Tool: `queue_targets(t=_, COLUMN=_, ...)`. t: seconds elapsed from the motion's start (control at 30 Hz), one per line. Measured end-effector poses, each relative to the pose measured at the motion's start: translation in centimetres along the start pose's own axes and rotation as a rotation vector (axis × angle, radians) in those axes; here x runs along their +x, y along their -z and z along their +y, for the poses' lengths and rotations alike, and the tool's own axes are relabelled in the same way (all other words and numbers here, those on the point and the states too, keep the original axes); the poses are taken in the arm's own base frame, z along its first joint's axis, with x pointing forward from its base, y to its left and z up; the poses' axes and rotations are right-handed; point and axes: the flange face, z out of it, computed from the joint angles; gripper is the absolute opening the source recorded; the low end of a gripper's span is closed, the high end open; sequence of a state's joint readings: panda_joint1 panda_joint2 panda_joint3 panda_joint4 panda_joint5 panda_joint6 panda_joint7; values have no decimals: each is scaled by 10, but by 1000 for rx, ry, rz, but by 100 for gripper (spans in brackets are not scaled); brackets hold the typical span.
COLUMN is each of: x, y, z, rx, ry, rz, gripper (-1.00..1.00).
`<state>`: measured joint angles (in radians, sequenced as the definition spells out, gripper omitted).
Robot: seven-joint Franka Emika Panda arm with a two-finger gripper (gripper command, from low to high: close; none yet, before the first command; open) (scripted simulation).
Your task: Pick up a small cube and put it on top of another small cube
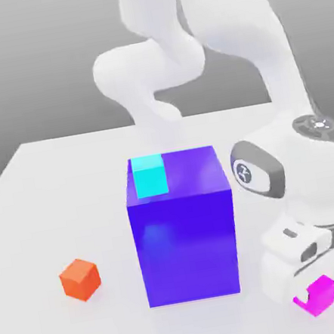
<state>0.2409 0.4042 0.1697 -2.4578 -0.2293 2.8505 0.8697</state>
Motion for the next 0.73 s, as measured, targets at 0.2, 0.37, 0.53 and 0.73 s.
queue_targets(t=0.2, x=31, y=56, z=26, rx=-7, ry=-54, rz=0, gripper=-100)
queue_targets(t=0.37, x=116, y=80, z=118, rx=-12, ry=-217, rz=-2, gripper=-100)
queue_targets(t=0.53, x=166, y=86, z=207, rx=-1, ry=-342, rz=-1, gripper=-100)
queue_targets(t=0.73, x=169, y=47, z=214, rx=-1, ry=-351, rz=-1, gripper=100)
